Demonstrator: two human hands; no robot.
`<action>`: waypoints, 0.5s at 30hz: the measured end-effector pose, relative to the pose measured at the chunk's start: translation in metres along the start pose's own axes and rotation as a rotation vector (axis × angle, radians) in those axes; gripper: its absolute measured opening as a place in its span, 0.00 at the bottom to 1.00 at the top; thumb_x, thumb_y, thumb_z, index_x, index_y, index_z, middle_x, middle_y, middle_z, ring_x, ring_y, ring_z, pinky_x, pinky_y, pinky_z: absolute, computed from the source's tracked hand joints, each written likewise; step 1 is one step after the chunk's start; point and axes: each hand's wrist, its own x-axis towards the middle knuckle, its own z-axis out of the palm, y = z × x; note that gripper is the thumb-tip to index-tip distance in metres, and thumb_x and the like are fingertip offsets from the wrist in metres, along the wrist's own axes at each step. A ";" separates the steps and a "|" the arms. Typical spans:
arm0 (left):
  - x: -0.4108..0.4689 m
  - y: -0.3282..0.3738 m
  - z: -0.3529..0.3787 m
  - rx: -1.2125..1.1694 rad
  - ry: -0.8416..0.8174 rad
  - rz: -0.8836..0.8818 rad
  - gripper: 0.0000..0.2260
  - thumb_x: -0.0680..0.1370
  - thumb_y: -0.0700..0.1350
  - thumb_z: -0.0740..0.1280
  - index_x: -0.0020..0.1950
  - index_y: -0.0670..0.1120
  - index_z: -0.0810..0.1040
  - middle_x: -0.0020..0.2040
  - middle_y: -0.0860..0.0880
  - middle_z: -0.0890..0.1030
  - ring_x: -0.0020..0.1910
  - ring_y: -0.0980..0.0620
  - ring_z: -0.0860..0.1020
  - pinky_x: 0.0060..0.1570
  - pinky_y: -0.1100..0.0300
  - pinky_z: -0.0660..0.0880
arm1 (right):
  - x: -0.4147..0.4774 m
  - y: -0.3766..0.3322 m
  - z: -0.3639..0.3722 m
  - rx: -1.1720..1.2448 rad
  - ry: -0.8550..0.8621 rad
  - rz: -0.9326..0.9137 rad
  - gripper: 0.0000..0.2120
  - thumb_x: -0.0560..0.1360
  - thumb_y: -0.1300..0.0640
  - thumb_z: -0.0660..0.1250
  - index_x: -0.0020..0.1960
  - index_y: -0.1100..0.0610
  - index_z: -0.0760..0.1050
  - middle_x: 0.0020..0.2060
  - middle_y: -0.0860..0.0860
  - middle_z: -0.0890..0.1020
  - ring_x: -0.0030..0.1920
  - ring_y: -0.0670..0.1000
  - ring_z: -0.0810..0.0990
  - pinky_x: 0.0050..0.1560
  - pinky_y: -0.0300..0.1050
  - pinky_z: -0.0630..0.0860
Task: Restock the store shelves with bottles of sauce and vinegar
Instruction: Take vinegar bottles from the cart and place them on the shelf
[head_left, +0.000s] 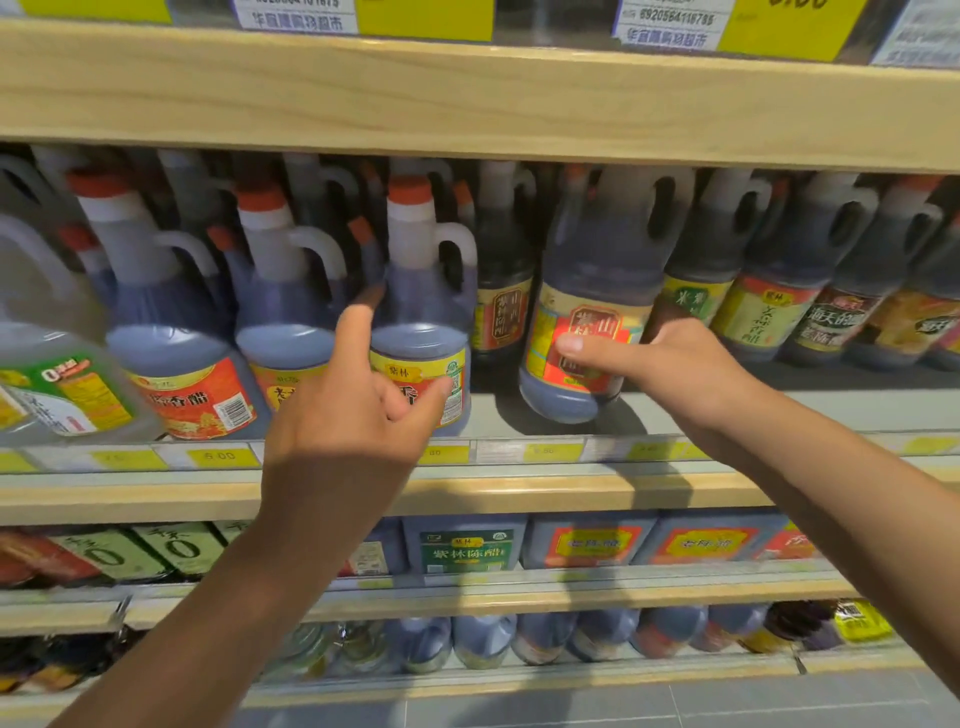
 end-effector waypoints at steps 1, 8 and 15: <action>-0.005 0.000 0.000 0.035 0.015 0.010 0.33 0.75 0.59 0.71 0.76 0.50 0.67 0.27 0.54 0.77 0.30 0.55 0.77 0.33 0.52 0.76 | 0.001 0.005 0.003 -0.007 0.009 -0.005 0.31 0.62 0.49 0.82 0.63 0.55 0.81 0.50 0.46 0.88 0.50 0.45 0.87 0.51 0.40 0.82; -0.011 -0.011 0.002 0.066 0.087 0.076 0.28 0.79 0.55 0.70 0.76 0.50 0.69 0.30 0.53 0.78 0.31 0.50 0.77 0.34 0.47 0.78 | -0.001 0.031 0.007 -0.166 -0.038 -0.064 0.25 0.66 0.54 0.82 0.61 0.52 0.81 0.49 0.45 0.88 0.50 0.44 0.87 0.51 0.41 0.84; -0.009 -0.020 0.008 0.029 0.108 0.094 0.29 0.80 0.57 0.71 0.76 0.46 0.69 0.30 0.50 0.77 0.29 0.45 0.77 0.34 0.46 0.80 | 0.005 0.029 0.006 -0.245 -0.099 -0.020 0.24 0.65 0.51 0.82 0.60 0.50 0.82 0.49 0.45 0.88 0.50 0.44 0.86 0.55 0.45 0.83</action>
